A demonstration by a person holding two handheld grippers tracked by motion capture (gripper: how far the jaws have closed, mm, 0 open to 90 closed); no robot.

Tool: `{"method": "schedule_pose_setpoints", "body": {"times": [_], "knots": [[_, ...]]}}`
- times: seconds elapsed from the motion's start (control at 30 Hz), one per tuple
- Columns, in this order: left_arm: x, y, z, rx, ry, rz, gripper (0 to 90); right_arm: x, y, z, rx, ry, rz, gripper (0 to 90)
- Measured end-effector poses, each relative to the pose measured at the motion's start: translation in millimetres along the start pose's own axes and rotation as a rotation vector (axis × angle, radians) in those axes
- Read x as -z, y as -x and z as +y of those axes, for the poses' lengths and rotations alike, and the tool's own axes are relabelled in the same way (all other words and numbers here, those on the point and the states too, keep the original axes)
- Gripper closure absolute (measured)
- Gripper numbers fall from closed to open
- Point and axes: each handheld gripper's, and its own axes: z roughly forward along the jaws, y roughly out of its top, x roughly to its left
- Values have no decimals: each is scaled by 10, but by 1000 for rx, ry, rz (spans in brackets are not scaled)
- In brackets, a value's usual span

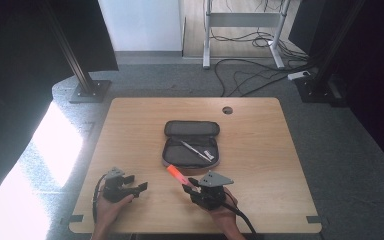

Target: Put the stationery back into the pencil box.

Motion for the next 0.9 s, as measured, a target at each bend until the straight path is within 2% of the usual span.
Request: {"method": "schedule_pose_setpoints", "body": {"times": [0.47, 0.9], "knots": [[8, -4, 0, 2, 3, 2, 270, 34, 85, 35, -9, 17, -23, 655], [11, -14, -2, 7, 1, 3, 270, -2, 163, 175, 18, 17, -43, 655]]}}
